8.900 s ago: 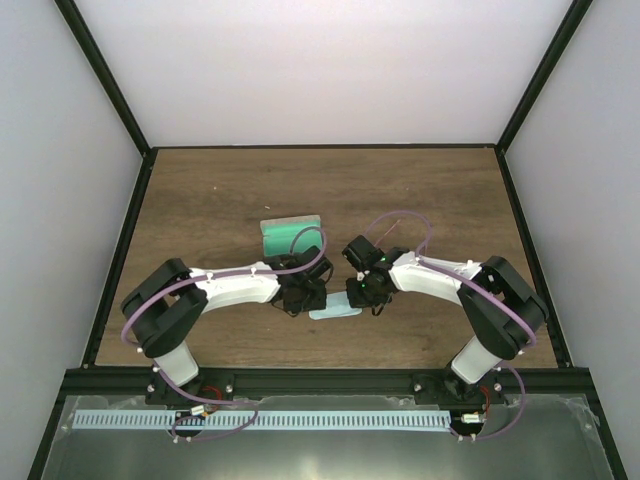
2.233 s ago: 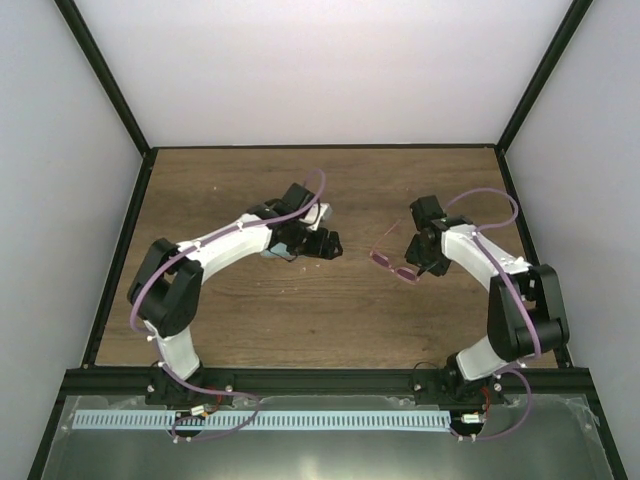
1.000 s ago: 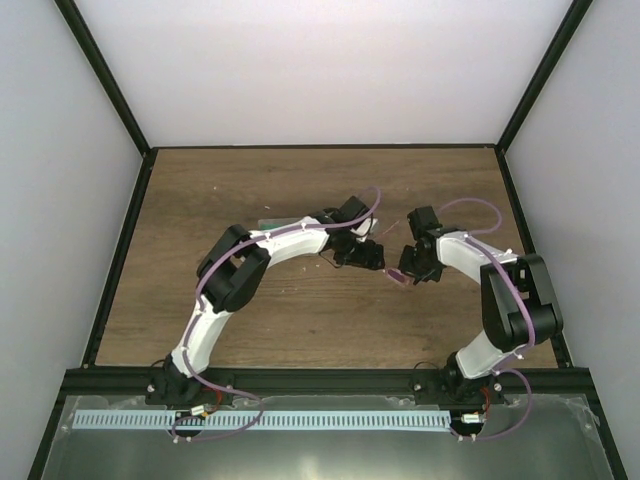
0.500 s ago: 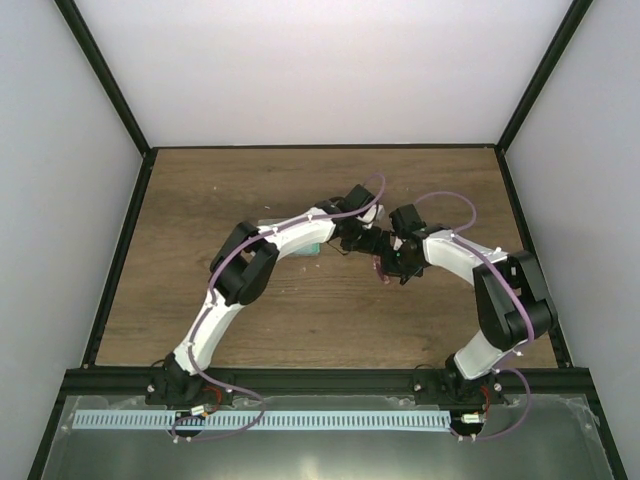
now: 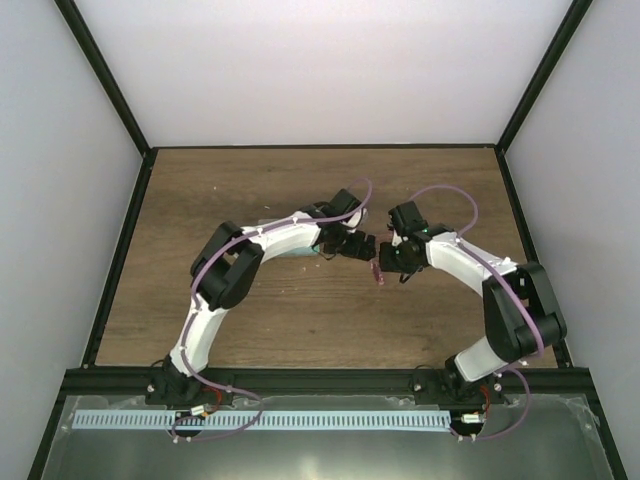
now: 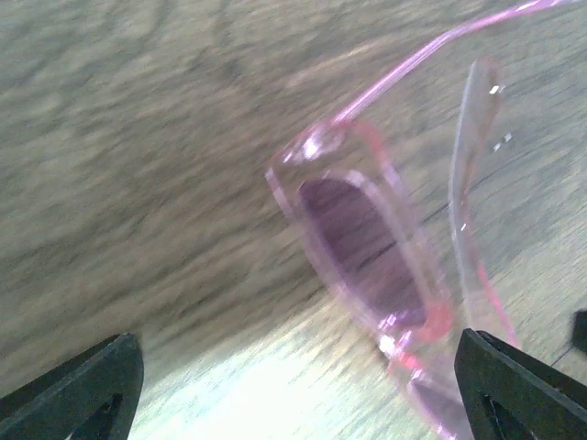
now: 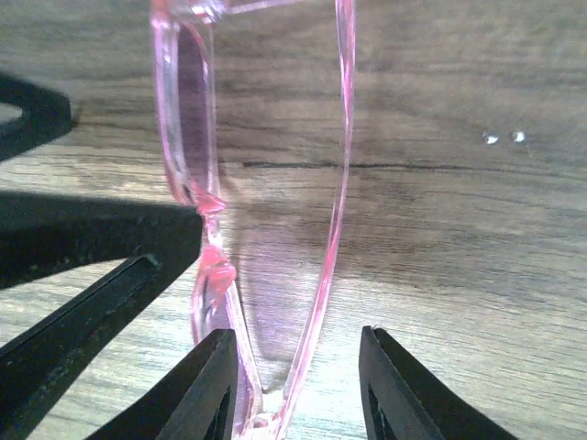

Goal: Organize the sunglasses
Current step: Fold the sunglasses at the center of the board.

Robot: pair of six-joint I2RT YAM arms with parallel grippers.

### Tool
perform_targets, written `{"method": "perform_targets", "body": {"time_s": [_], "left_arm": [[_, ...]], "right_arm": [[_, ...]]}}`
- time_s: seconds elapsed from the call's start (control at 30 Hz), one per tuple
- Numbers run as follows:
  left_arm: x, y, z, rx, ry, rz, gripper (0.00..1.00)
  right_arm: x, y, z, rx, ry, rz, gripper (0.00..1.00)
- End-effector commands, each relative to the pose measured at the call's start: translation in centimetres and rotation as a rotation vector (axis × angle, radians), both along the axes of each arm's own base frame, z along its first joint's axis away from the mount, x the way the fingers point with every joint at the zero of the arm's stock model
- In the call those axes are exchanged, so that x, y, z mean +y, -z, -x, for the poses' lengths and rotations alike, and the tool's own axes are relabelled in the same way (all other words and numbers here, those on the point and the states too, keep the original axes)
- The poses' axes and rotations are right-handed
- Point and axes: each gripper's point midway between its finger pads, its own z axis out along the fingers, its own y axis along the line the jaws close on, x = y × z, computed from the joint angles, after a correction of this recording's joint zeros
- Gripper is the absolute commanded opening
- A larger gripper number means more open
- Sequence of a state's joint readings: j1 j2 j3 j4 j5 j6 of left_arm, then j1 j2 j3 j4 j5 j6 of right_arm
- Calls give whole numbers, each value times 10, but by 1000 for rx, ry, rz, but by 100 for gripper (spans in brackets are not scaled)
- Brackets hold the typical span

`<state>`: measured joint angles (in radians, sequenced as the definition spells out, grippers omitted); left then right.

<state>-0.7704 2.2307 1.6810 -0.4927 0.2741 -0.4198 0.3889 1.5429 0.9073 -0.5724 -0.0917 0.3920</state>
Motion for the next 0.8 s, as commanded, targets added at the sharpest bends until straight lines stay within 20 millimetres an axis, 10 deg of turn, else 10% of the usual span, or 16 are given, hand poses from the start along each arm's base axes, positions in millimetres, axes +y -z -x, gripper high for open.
{"method": "perform_targets", "body": {"time_s": [0.0, 0.33, 0.77], "left_arm": [[16, -27, -6, -90, -42, 5, 96], [50, -29, 19, -74, -88, 11, 97], [100, -20, 49, -24, -164, -28, 99]], "right_arm": [[3, -34, -17, -121, -7, -8, 43], [12, -31, -35, -125, -11, -17, 97], [17, -8, -59, -106, -10, 26, 89]]}}
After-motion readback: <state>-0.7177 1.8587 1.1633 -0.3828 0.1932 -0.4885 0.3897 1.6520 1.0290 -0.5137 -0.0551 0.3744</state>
